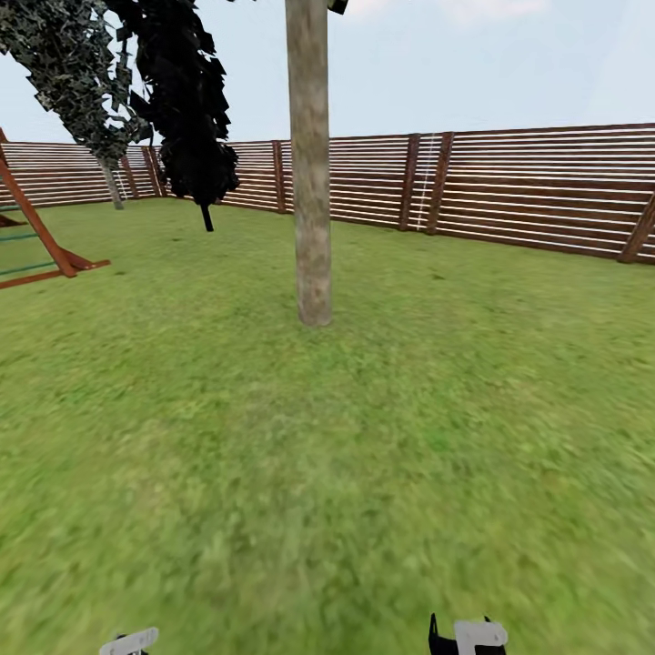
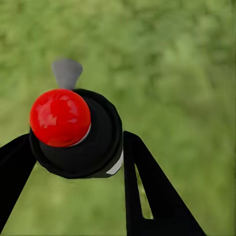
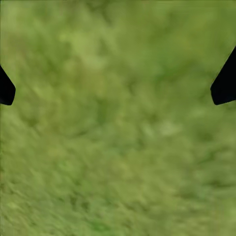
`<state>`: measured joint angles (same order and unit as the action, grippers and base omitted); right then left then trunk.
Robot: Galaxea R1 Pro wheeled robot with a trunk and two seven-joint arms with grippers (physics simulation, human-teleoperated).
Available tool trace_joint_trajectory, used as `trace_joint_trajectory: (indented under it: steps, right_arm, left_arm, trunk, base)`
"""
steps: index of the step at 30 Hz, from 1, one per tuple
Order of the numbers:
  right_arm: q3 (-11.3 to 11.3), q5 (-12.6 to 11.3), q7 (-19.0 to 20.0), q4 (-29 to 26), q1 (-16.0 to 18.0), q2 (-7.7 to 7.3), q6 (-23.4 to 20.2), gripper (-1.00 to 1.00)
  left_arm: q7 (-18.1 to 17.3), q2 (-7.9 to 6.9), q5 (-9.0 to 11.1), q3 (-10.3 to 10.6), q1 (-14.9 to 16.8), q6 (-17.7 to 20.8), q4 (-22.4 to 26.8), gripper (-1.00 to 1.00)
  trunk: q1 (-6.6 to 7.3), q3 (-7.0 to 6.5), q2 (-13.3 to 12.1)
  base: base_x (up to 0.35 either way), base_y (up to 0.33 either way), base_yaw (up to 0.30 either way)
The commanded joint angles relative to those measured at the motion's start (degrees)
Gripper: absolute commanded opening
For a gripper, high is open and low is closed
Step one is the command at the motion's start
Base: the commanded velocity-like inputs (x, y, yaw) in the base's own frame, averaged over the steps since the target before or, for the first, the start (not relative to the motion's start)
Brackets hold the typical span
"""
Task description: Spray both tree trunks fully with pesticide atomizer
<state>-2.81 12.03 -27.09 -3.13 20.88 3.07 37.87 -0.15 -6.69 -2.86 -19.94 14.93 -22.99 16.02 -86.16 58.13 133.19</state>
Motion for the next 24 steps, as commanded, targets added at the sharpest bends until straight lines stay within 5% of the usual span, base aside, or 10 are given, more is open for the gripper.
trace_joint_trajectory:
  steps: [1, 24]
  right_arm:
    - [-0.27, 0.37, -0.60, 0.06, 0.04, 0.01, -0.08, 1.00]
    - [-0.18, 0.28, -0.68, 0.06, 0.04, -0.01, -0.08, 1.00]
  left_arm:
    - [-0.02, 0.01, -0.30, -0.22, 0.03, -0.21, -0.04, -1.00]
    - [0.01, 0.18, -0.14, -0.34, 0.10, -0.21, 0.43, -1.00]
  trunk:
    - [-0.02, 0.05, 0.02]
    - [-0.02, 0.05, 0.02]
  base:
    - [0.339, 0.000, 0.000]
    - [0.339, 0.000, 0.000]
